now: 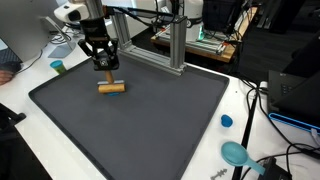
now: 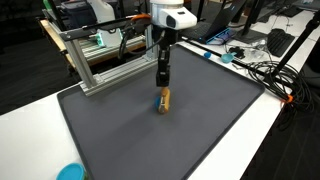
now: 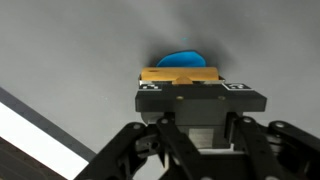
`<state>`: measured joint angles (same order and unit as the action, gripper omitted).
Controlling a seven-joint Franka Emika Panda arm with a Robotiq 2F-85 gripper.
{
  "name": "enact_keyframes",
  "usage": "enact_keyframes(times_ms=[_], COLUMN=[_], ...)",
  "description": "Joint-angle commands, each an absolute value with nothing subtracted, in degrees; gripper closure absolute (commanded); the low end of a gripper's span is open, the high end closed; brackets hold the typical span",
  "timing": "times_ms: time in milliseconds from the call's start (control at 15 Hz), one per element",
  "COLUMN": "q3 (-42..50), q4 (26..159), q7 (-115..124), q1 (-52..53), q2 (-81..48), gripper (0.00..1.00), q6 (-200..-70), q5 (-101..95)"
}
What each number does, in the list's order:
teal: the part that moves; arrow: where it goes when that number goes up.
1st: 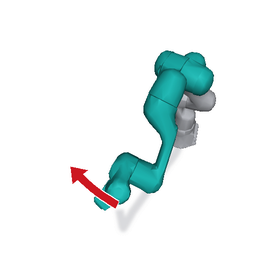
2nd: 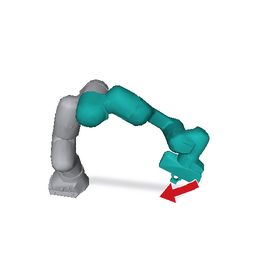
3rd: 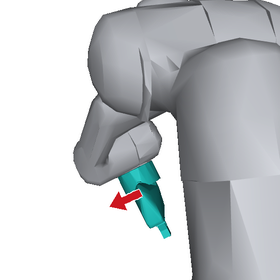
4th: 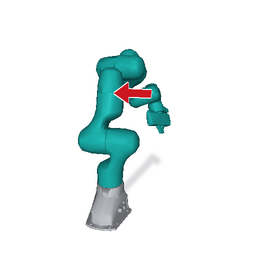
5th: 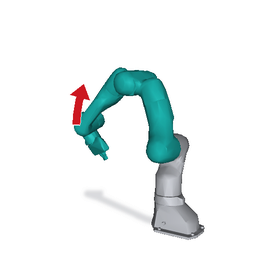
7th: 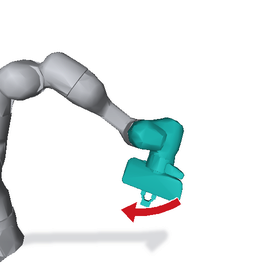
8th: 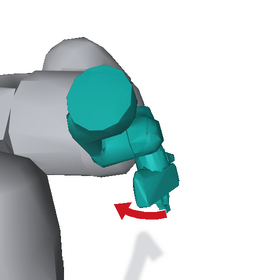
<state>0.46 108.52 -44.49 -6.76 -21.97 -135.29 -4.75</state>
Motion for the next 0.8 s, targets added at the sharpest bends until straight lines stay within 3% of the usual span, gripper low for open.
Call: enact_keyframes(times_ms=[0, 733], q3=[1.9, 2.2], q4=[108.5, 106.5], q7=[-43.8, -43.8], q1=[-7.2, -7.5], q2=[-26.4, -27.6], gripper=[0.78, 0.78], q6=[-131.5, -128.4], q5=[-8.2, -8.3])
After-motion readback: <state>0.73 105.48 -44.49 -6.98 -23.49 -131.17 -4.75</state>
